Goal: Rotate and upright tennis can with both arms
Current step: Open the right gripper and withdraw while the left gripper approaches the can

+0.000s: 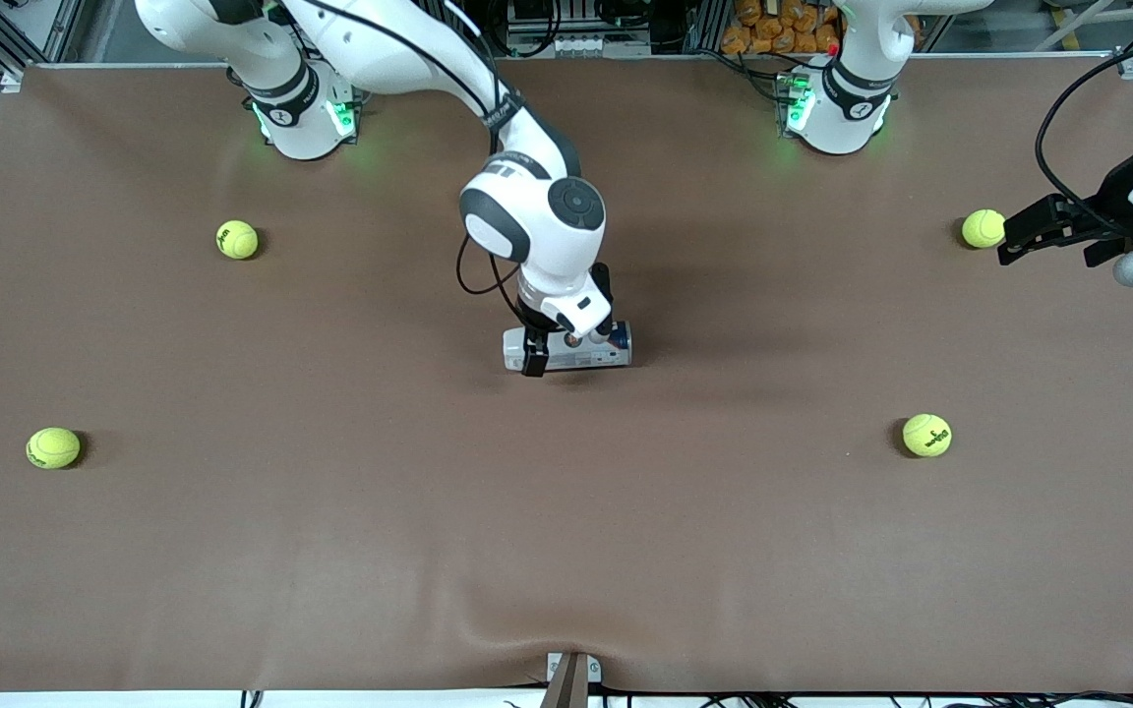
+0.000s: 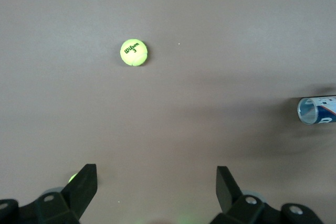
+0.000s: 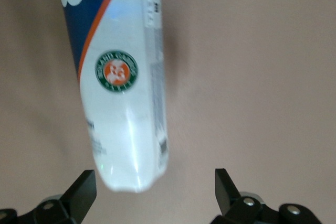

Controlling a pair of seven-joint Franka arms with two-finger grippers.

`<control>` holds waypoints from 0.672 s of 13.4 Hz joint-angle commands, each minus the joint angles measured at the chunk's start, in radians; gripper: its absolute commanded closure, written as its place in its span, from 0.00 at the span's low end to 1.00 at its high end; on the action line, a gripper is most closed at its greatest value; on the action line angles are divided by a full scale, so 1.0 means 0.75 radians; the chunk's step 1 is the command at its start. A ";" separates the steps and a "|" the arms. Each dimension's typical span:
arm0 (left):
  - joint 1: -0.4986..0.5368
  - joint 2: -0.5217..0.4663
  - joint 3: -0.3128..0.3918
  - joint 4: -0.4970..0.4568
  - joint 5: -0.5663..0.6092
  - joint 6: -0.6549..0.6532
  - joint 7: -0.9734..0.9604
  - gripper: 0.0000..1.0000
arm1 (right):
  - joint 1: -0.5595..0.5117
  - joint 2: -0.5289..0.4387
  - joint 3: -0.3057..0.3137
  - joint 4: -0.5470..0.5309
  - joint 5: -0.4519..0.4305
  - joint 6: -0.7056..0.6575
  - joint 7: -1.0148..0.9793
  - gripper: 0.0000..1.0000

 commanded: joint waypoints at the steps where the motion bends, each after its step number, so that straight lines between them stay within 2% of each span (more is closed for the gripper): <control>1: 0.008 0.025 -0.006 0.013 -0.106 -0.025 -0.005 0.00 | -0.033 -0.164 0.012 -0.017 -0.026 -0.153 -0.013 0.00; 4: 0.004 0.070 -0.004 0.007 -0.259 -0.025 0.001 0.00 | -0.049 -0.269 -0.018 0.079 -0.036 -0.402 0.003 0.00; 6: -0.002 0.107 -0.006 0.007 -0.366 -0.021 0.003 0.00 | -0.055 -0.265 -0.120 0.228 -0.032 -0.509 0.003 0.00; 9: -0.004 0.162 -0.006 -0.009 -0.544 -0.011 0.001 0.00 | -0.057 -0.267 -0.300 0.357 -0.032 -0.534 0.009 0.00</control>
